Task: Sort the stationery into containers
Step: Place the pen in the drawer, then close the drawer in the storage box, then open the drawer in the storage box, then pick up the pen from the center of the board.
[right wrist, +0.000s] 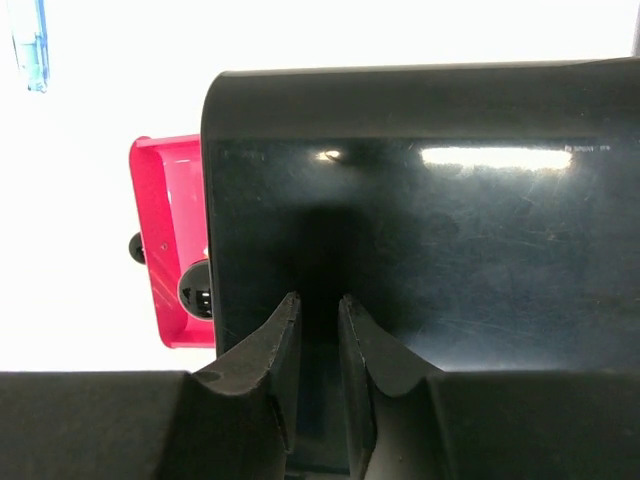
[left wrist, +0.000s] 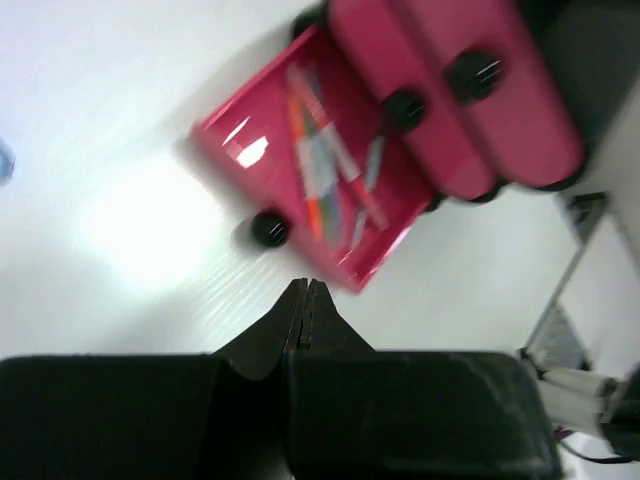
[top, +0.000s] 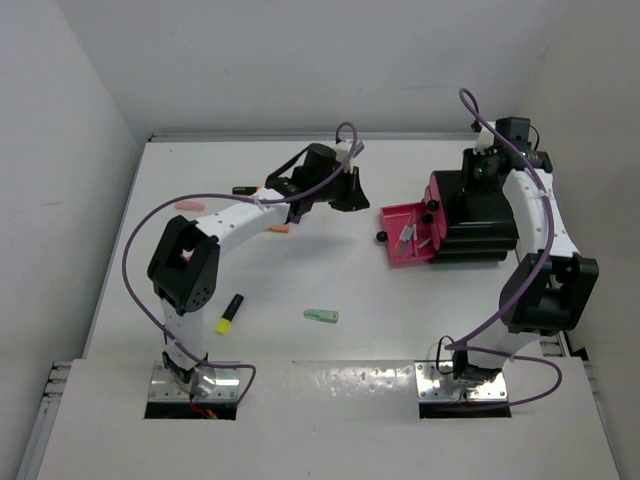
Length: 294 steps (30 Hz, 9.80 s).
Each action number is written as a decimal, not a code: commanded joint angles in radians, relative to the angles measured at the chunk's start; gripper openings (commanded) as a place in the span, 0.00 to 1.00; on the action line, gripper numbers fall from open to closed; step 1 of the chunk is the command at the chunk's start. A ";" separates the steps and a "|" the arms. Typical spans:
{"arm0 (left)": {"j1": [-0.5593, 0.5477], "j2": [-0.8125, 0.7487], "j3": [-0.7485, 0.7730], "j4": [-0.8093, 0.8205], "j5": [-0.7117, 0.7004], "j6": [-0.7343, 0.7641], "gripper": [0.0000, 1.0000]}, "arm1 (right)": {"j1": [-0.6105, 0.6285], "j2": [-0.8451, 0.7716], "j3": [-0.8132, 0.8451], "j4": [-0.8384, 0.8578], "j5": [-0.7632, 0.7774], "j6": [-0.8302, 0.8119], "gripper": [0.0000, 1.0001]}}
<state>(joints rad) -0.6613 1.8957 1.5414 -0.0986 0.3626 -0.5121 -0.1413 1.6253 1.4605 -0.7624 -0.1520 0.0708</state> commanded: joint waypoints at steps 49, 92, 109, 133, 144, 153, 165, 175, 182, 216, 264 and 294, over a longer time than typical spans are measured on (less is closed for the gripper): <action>-0.141 0.479 0.149 0.435 0.015 -0.388 0.07 | 0.006 0.100 -0.172 -0.141 0.042 -0.022 0.13; -0.182 0.681 0.270 0.803 0.105 -0.600 0.28 | -0.020 0.140 -0.127 -0.186 0.015 -0.034 0.12; -0.097 0.519 0.043 0.945 0.114 -0.703 0.32 | -0.021 0.131 -0.121 -0.195 0.008 -0.034 0.12; -0.104 0.578 0.166 0.916 0.105 -0.717 0.57 | -0.021 0.143 -0.138 -0.187 0.002 -0.039 0.12; -0.126 0.637 0.266 0.879 0.099 -0.707 0.57 | -0.021 0.145 -0.143 -0.187 0.003 -0.040 0.12; -0.139 0.663 0.290 0.870 0.093 -0.710 0.53 | -0.027 0.143 -0.146 -0.190 0.005 -0.045 0.12; -0.136 0.661 0.286 0.915 0.081 -0.747 0.49 | -0.029 0.142 -0.149 -0.190 0.000 -0.043 0.12; -0.133 0.660 0.276 0.938 0.084 -0.750 0.26 | -0.029 0.142 -0.147 -0.193 0.003 -0.043 0.12; -0.103 0.614 0.146 0.970 0.085 -0.775 0.00 | -0.032 0.137 -0.140 -0.198 0.009 -0.046 0.12; 0.008 0.385 -0.195 0.901 0.151 -0.589 0.15 | -0.064 0.145 -0.101 -0.236 -0.008 -0.020 0.17; 0.713 -0.265 -0.139 -0.697 -0.007 1.047 0.76 | 0.034 -0.248 -0.081 -0.192 -0.164 -0.063 0.38; 0.919 -0.115 -0.420 -0.564 -0.159 1.367 0.65 | 0.235 -0.268 -0.057 -0.242 -0.236 -0.247 0.39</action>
<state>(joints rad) 0.2367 1.7603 1.1248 -0.6979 0.1959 0.8341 0.0643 1.3830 1.3746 -1.0344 -0.3721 -0.1215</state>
